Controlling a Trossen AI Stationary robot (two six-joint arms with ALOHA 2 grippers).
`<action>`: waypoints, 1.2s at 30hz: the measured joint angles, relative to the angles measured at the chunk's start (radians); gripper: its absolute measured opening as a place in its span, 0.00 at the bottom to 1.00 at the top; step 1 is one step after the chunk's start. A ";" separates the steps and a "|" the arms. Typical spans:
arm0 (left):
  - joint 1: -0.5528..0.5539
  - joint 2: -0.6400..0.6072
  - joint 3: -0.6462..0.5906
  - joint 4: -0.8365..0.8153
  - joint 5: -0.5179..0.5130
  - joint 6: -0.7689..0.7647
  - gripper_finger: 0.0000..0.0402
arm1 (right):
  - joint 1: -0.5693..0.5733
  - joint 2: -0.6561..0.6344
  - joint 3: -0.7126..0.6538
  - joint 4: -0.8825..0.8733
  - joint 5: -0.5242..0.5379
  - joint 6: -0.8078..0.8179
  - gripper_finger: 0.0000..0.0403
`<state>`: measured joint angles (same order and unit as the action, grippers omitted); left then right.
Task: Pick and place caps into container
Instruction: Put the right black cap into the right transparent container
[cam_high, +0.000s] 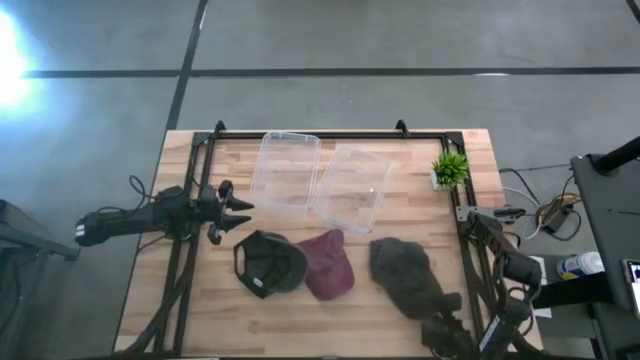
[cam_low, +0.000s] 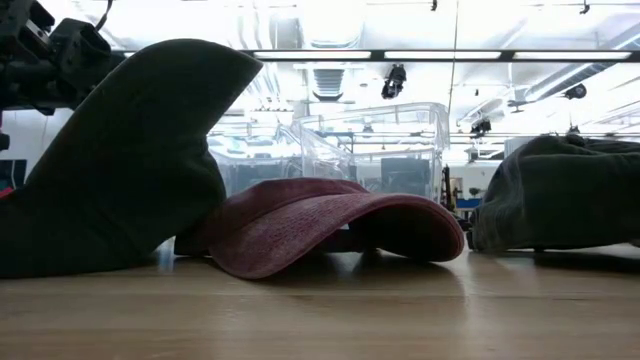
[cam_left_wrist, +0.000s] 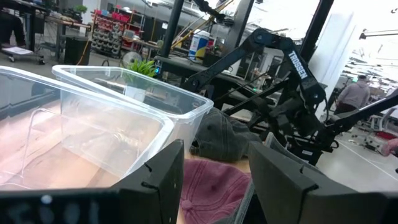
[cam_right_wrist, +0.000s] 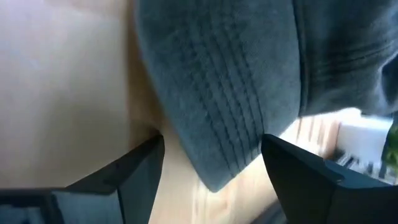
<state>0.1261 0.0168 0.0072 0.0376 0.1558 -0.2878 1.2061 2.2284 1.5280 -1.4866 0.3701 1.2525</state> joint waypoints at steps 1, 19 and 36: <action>0.000 0.000 0.000 0.000 0.000 0.000 0.43 | -0.003 0.004 0.003 -0.005 0.035 -0.006 0.66; 0.000 0.001 0.000 0.004 0.000 0.000 0.43 | -0.177 0.007 -0.036 -0.047 0.295 0.009 0.54; 0.000 0.001 0.000 0.005 0.000 0.000 0.43 | -0.253 -0.079 -0.002 -0.087 0.265 0.271 0.04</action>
<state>0.1257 0.0177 0.0072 0.0426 0.1563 -0.2878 0.9531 2.1492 1.5260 -1.5732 0.6354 1.5234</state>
